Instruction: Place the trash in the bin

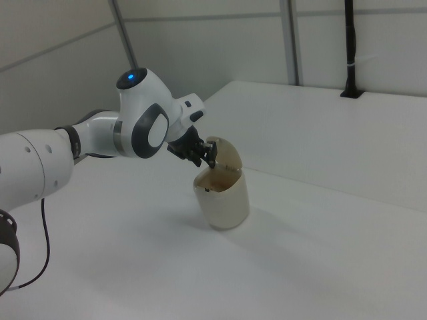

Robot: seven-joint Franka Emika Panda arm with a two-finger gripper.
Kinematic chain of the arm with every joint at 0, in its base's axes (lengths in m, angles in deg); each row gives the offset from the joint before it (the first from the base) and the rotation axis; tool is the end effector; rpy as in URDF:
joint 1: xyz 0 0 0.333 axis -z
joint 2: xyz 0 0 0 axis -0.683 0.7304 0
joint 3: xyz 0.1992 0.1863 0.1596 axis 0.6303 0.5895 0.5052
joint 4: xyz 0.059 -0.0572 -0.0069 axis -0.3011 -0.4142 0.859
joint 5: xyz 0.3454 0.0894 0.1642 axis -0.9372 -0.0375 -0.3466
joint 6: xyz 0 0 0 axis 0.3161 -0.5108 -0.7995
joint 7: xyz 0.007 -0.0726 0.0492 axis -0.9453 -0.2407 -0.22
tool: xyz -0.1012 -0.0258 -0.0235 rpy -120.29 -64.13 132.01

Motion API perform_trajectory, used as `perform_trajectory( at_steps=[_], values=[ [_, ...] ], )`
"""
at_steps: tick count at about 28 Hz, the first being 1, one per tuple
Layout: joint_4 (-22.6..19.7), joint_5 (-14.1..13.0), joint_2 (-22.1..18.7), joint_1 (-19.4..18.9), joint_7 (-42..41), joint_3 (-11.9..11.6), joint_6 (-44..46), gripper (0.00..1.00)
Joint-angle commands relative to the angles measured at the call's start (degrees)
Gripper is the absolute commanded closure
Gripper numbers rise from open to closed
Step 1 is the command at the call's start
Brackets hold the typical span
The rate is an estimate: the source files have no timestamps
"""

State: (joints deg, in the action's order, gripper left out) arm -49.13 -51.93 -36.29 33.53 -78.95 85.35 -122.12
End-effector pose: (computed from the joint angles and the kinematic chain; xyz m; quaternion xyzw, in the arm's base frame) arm 0.7036 0.1274 0.4741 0.9688 0.1133 0.2206 0.0034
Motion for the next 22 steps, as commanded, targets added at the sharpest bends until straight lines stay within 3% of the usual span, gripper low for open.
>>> perform_trajectory(
  at_steps=[1, 11, 22],
  values=[
    [-0.7, -0.3, -1.8, 0.1, 0.8, -1.1, 1.9, 0.00],
    [-0.1, -0.2, -9.3, 4.3, 0.8, -2.2, 23.6, 0.00],
    [-0.1, -0.3, -15.3, 6.9, 1.1, -2.8, 35.1, 0.00]
  ],
)
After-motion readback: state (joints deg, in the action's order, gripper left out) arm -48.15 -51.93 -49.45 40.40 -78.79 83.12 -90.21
